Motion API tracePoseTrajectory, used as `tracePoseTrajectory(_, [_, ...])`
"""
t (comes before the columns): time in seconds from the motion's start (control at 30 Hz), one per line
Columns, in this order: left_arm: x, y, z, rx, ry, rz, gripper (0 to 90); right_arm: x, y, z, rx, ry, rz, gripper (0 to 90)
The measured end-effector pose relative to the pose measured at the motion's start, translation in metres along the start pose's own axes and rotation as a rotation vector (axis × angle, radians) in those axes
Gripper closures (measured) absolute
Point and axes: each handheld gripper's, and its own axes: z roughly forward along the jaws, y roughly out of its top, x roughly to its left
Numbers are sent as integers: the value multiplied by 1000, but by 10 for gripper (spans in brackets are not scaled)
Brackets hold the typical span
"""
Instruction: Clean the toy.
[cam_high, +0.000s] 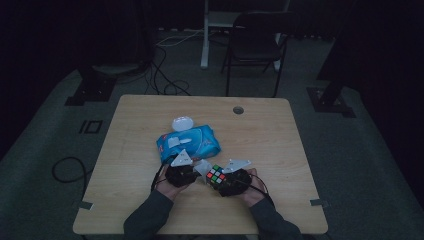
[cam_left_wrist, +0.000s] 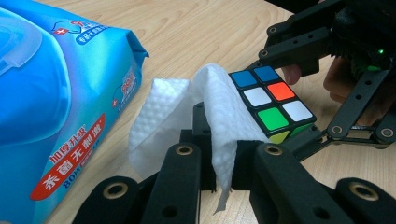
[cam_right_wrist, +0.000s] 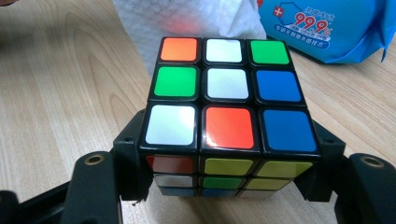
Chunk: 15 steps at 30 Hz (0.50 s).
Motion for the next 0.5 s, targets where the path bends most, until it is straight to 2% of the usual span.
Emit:
tracePoseTrajectory(0.3, [2,0,-1,-7,7,-7,849,1,0,1,-26,-32,19,346])
tracePoseTrajectory(0.37, [3,-1,-1,-8,11,-9,849,1,0,1,-31,-56,29,346])
tracePoseTrajectory(0.47, [3,-2,-2,-9,14,-13,850,0,-1,0,-38,-69,39,346])
tracePoseTrajectory(0.5, [3,-2,-2,-9,14,-13,850,-1,-1,0,-48,-91,56,346])
